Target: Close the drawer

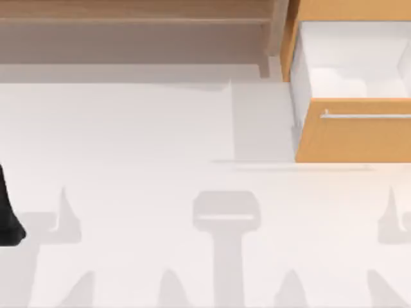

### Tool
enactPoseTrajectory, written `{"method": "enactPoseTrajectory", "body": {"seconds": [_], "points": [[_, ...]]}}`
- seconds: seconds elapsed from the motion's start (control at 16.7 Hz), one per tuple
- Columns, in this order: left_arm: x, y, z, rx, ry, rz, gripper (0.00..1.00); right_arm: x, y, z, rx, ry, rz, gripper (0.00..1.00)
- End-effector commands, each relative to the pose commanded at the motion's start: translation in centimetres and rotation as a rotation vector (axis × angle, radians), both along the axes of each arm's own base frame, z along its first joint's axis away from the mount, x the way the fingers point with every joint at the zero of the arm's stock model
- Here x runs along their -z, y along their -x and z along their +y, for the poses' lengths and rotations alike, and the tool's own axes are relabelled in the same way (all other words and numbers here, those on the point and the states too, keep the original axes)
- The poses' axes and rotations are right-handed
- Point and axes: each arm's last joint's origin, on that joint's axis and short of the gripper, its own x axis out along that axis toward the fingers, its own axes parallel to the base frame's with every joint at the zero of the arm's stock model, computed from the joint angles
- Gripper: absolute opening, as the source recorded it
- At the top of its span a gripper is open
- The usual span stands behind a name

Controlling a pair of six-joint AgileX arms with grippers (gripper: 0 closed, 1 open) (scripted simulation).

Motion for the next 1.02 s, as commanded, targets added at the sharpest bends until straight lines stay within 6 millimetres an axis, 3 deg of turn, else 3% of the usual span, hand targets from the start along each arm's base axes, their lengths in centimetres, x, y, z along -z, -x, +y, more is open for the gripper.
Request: {"method": "enactPoseTrajectory", "body": {"seconds": [0.18, 0.48, 0.78, 1.02], "points": [[0.0, 0.0, 0.0, 0.0, 0.0, 0.0, 1.0, -0.3, 0.0, -0.1, 0.002, 0.001, -0.006, 1.0], [0.0, 0.0, 0.0, 0.0, 0.0, 0.0, 1.0, -3.3, -1.2, -0.8, 0.009, 0.01, -0.027, 1.0], [0.0, 0.0, 0.0, 0.0, 0.0, 0.0, 1.0, -6.7, -5.1, -2.5, 0.001, 0.011, -0.014, 1.0], [0.0, 0.0, 0.0, 0.0, 0.0, 0.0, 1.0, -8.0, -9.2, -4.9, -0.003, 0.005, -0.002, 1.0]]}}
